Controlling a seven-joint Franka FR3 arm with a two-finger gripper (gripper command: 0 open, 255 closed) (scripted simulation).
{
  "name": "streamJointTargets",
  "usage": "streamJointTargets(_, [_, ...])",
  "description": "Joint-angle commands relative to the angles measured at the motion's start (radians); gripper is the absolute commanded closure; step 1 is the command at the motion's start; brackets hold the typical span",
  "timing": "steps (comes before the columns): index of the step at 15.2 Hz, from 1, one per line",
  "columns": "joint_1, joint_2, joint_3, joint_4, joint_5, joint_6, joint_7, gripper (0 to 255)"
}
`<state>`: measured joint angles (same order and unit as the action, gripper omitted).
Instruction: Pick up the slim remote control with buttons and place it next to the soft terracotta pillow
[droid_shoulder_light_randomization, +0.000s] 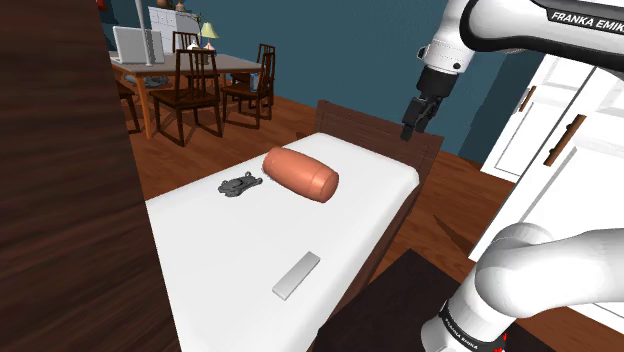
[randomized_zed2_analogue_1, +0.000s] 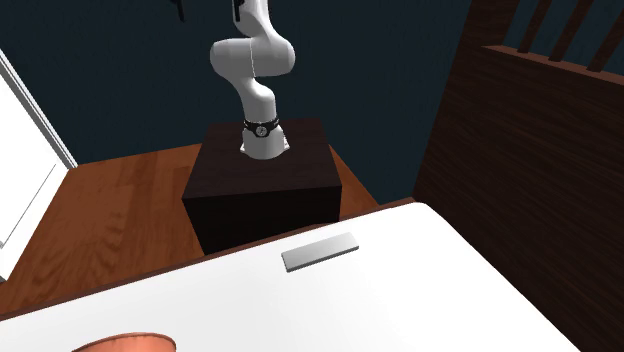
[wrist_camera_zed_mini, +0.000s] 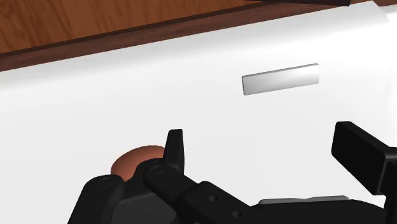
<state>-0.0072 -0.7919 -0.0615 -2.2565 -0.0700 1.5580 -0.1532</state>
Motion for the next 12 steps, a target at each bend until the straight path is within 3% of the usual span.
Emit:
streamJointTargets(1, [0.000, 0.000, 0.000, 0.000, 0.000, 0.000, 0.000, 0])
streamJointTargets(12, [-0.049, -0.012, 0.171, -0.337, 0.120, 0.300, 0.393, 0])
